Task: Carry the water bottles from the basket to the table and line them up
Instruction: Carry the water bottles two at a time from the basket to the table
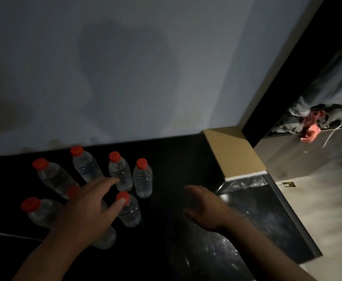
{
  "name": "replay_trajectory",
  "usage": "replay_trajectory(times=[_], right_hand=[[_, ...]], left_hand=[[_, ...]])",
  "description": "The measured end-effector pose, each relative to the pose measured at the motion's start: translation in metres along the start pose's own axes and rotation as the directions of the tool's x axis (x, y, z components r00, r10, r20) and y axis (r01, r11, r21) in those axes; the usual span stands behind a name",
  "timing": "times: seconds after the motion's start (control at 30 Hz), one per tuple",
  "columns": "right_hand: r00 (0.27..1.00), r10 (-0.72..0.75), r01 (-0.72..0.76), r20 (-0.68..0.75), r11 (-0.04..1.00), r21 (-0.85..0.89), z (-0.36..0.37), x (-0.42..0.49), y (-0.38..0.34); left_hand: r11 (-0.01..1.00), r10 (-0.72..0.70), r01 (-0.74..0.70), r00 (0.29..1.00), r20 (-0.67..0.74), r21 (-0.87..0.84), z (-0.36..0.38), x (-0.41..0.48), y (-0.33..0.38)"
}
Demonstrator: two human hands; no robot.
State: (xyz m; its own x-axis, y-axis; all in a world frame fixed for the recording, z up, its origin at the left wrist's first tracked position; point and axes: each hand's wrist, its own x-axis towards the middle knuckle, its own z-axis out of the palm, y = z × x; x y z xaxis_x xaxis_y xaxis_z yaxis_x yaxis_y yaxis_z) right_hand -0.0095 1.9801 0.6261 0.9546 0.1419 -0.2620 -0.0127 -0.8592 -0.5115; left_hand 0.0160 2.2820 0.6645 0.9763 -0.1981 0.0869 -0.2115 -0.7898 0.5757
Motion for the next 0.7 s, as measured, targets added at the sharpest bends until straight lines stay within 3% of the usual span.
replay_trajectory(times=[0.13, 0.3, 0.4, 0.7], right_hand=[[1.000, -0.001, 0.001, -0.026, 1.000, -0.017, -0.010, -0.034, 0.024], [0.999, 0.019, -0.020, -0.049, 1.000, -0.014, -0.016, -0.079, 0.054], [0.998, 0.040, -0.039, -0.045, 0.999, 0.008, -0.014, -0.104, 0.073], [0.987, 0.108, -0.104, -0.118, 0.994, 0.038, -0.029, -0.190, 0.126]], left_hand=[[0.990, 0.137, -0.137, 0.990, -0.021, 0.025, 0.007, -0.023, 0.034], [0.993, 0.115, -0.108, 0.980, 0.164, -0.050, 0.029, -0.041, 0.065], [0.998, 0.013, -0.029, 0.955, 0.296, 0.049, 0.052, -0.051, 0.080], [0.996, 0.037, -0.070, 0.901, 0.431, 0.063, 0.113, -0.089, 0.131]])
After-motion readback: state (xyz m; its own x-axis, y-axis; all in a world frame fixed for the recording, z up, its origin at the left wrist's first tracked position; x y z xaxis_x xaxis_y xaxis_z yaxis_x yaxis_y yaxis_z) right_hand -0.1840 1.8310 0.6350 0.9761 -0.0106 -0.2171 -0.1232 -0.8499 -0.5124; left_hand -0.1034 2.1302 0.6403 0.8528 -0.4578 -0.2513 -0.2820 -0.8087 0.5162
